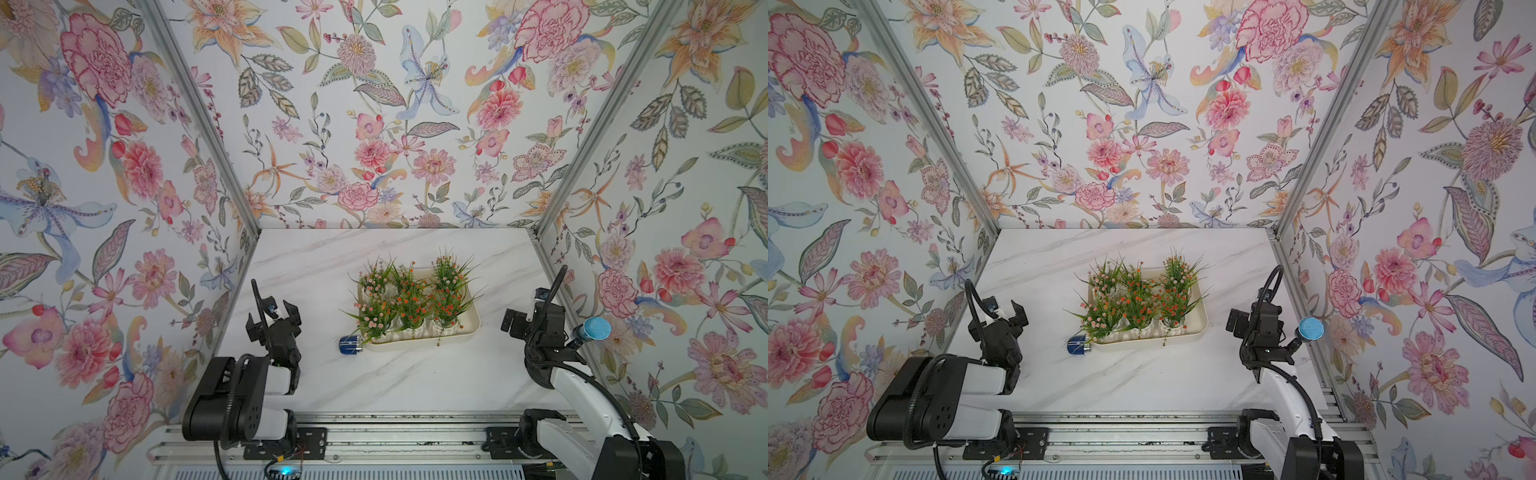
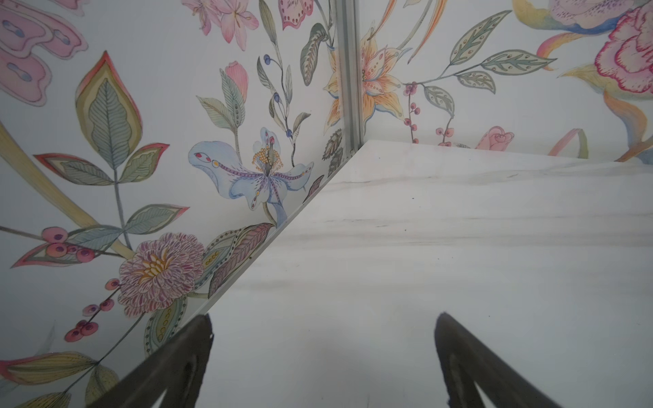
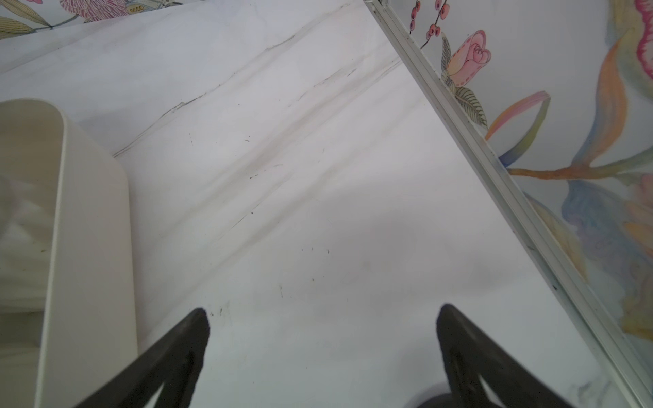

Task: Put the potted gypsophila into the storage box
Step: Reset both arms

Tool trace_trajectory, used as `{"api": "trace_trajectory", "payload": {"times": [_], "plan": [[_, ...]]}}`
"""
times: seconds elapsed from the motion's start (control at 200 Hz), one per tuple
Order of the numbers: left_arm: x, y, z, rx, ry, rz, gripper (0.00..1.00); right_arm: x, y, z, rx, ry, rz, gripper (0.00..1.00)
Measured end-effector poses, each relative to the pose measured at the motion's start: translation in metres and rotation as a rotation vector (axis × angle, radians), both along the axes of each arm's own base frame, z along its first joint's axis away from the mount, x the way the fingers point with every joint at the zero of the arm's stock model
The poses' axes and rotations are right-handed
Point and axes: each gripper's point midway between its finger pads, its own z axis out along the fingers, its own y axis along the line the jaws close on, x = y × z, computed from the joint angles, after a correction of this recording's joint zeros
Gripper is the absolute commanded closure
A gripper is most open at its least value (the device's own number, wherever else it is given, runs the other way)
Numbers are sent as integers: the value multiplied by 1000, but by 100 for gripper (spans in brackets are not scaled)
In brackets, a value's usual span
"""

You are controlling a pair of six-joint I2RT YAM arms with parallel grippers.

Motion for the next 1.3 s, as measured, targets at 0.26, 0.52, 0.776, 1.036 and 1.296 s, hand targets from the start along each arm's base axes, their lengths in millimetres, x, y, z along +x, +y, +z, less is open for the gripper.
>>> {"api": "trace_trajectory", "payload": {"times": [0.26,0.52,0.776,1.036,1.296], "plan": [[24,-19,4,43,-13,-119,0,-9,-1,-12,-71,-139,38,0],[25,-21,11,52,-40,-136,0,9,-4,-10,-86,-213,52,0],[26,-22,12,53,-46,-137,0,35,1,-15,-56,-265,75,0],[26,-22,12,53,-46,-137,0,56,8,-7,-40,-327,112,0],[26,-22,12,53,-46,-137,0,67,29,-17,-53,-317,195,0]]}}
